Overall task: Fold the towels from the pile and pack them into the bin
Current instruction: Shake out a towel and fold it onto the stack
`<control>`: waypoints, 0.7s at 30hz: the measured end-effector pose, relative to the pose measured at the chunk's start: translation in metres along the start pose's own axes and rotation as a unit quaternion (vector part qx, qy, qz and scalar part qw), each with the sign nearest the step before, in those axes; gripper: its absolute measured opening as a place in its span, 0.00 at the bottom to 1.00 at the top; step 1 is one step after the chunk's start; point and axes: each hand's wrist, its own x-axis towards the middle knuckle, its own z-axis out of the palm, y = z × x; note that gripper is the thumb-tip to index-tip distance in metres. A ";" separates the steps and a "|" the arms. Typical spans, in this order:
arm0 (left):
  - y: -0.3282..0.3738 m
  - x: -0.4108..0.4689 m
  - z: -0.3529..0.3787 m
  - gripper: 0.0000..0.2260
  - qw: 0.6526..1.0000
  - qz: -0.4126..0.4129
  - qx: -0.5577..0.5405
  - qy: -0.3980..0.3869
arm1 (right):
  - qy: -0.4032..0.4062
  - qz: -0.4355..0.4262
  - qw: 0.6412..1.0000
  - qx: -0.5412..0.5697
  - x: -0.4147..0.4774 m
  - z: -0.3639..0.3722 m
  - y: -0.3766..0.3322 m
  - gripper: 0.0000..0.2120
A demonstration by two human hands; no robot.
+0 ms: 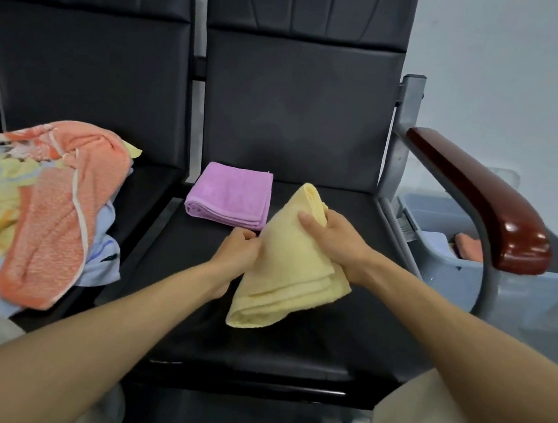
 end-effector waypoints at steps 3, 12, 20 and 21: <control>-0.005 -0.001 -0.001 0.15 0.986 -0.078 -0.140 -0.055 | -0.017 0.029 0.988 0.154 -0.003 0.001 -0.011 0.16; -0.001 -0.024 -0.036 0.15 0.921 -0.101 -0.339 -0.162 | -0.078 0.054 0.944 0.316 0.000 -0.014 -0.004 0.15; 0.008 -0.004 -0.076 0.15 0.991 -0.008 -0.087 -0.106 | 0.009 0.005 0.999 0.036 0.008 0.002 0.006 0.10; 0.011 0.001 -0.081 0.15 0.993 0.001 -0.062 -0.101 | 0.010 -0.006 1.000 0.020 0.010 0.007 0.004 0.09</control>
